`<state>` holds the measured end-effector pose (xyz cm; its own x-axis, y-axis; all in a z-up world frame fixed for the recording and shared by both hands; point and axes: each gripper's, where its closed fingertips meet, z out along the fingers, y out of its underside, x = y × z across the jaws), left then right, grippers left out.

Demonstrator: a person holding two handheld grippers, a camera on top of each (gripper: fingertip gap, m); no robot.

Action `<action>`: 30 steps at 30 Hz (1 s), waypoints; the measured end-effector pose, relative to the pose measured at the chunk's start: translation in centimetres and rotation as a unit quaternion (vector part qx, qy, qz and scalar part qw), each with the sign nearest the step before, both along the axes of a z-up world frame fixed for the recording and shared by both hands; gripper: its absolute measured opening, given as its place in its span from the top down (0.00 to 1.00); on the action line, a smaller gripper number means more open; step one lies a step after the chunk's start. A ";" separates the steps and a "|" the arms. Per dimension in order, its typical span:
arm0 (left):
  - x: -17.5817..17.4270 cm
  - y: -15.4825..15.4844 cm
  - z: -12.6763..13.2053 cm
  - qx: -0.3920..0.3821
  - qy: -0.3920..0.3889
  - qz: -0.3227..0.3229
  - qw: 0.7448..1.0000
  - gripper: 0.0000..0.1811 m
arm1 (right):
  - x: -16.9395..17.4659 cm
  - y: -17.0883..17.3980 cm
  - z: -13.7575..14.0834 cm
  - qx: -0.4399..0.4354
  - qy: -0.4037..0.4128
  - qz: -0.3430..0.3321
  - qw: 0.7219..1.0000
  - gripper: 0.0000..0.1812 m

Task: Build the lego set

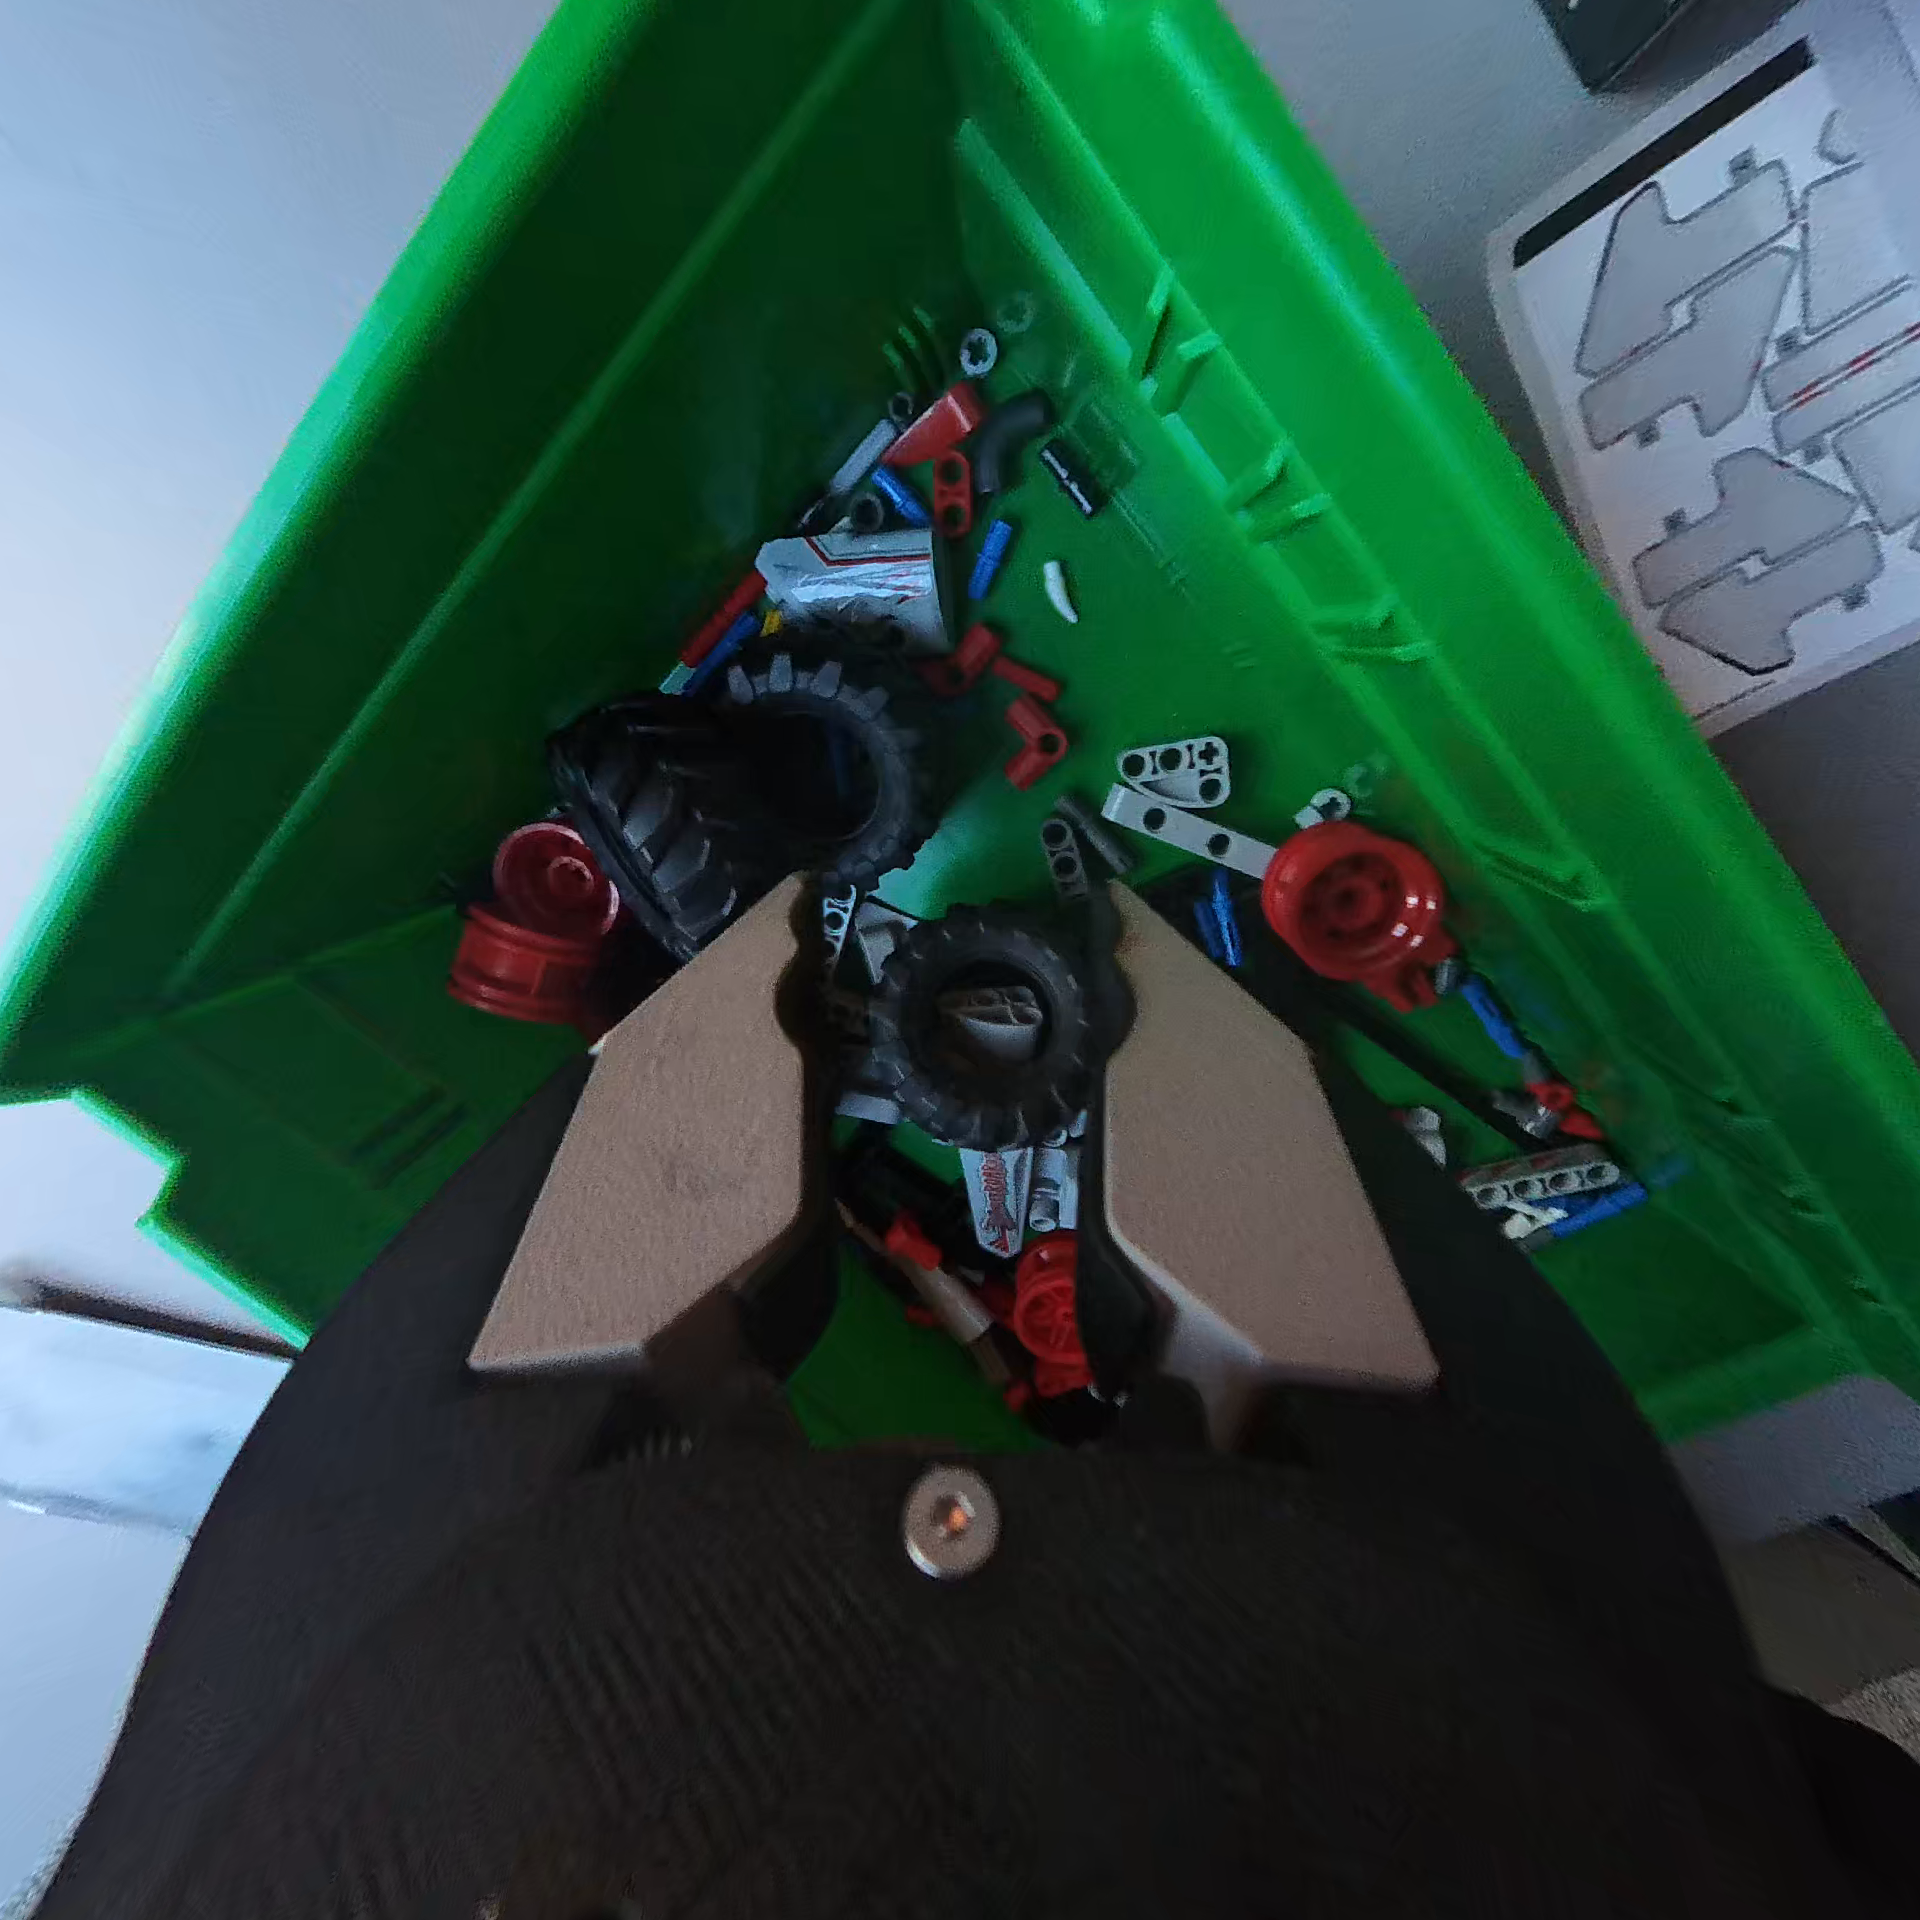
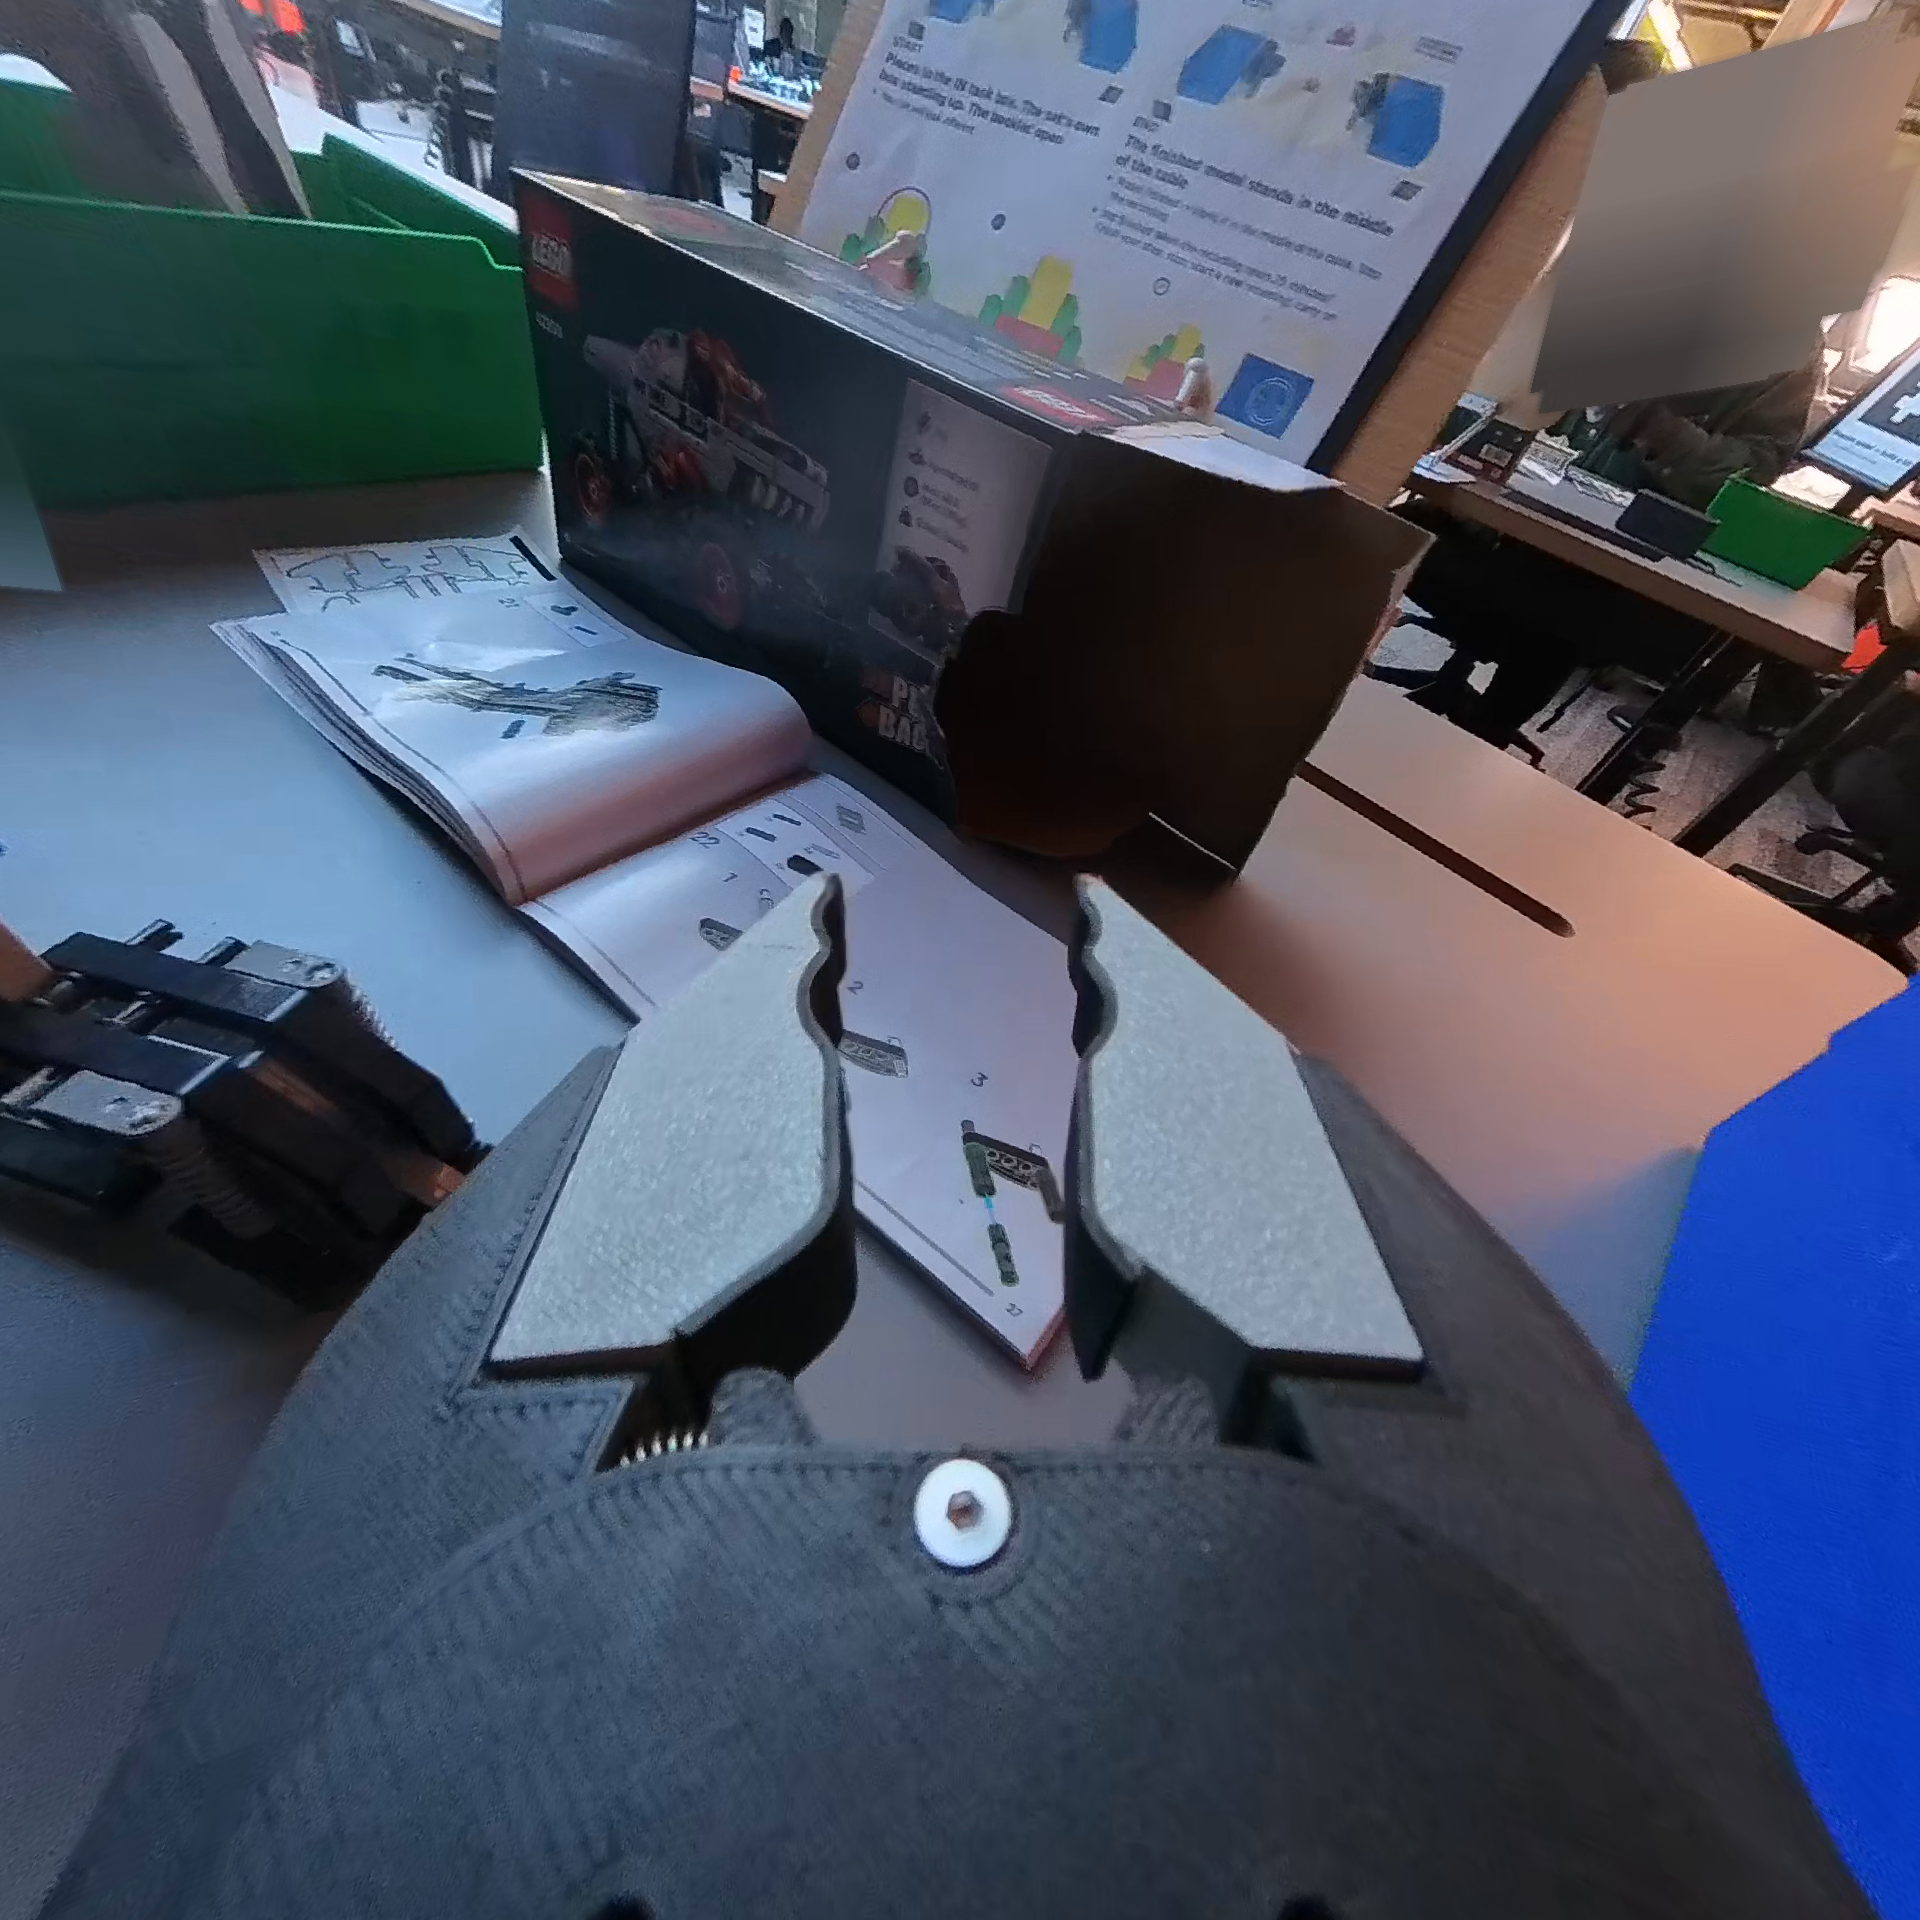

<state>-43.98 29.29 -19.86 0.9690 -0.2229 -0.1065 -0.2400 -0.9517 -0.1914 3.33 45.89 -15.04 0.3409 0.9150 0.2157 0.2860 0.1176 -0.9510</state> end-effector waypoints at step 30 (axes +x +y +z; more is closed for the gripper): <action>-1.2 0.5 1.8 0.034 0.025 0.052 0.998 0.72 | -0.6 -3.0 1.6 -0.027 0.033 0.092 0.995 0.80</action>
